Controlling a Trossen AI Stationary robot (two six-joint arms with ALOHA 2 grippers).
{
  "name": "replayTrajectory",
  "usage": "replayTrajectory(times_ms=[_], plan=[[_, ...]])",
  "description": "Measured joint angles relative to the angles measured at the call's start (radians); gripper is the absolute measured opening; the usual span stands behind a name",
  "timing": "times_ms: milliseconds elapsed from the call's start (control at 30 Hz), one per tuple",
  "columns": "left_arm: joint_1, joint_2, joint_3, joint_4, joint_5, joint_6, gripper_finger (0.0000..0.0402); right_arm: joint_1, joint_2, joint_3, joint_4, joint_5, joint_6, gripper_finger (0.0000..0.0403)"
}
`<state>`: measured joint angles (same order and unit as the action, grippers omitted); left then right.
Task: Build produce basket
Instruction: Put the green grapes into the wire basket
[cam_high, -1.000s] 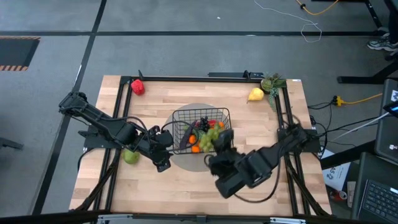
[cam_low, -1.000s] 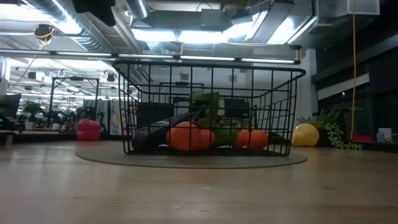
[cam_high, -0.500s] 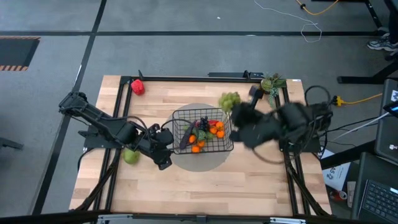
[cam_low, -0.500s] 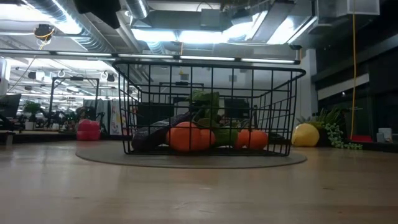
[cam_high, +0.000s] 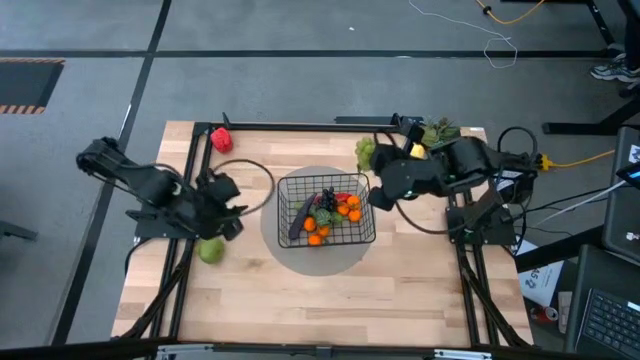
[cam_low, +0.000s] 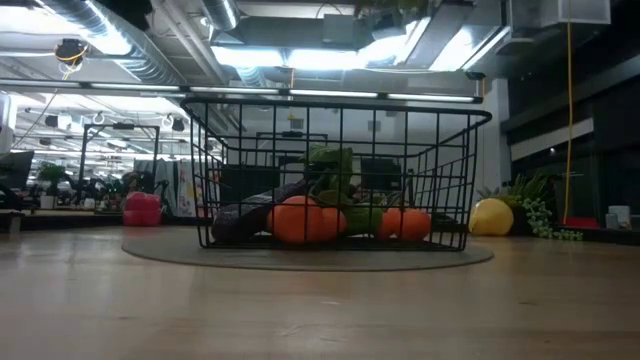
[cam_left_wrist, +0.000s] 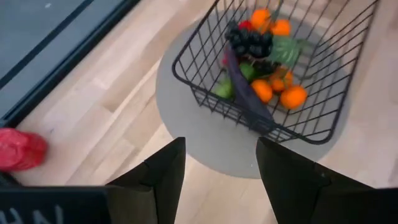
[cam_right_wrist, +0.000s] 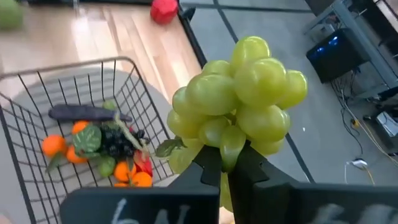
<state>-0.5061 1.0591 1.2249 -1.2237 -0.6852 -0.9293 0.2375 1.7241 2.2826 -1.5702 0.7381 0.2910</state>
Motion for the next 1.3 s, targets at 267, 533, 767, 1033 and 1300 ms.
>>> replayTrajectory(times_ms=[267,533,767,1033,1300], plan=[[0.002,-0.260,-0.150,-0.001,-0.197,-0.135,0.0192,-0.037,0.001,-0.150,0.005,-0.050,0.015,0.0004],[0.077,-0.400,-0.270,0.083,-0.881,-0.273,0.0192,-0.085,0.001,-0.281,0.203,-0.198,-0.110,0.0005],[0.202,-0.454,-0.255,0.085,-0.887,-0.279,0.0192,-0.106,0.002,-0.389,0.465,-0.433,-0.308,0.0005],[0.362,-0.401,-0.255,0.125,-0.887,-0.457,0.0192,-0.155,0.001,-0.472,0.479,-0.522,-0.339,0.0005],[0.556,-0.258,-0.257,0.139,-0.868,-0.447,0.0192,-0.203,0.002,-0.491,0.518,-0.523,-0.382,0.0005]])
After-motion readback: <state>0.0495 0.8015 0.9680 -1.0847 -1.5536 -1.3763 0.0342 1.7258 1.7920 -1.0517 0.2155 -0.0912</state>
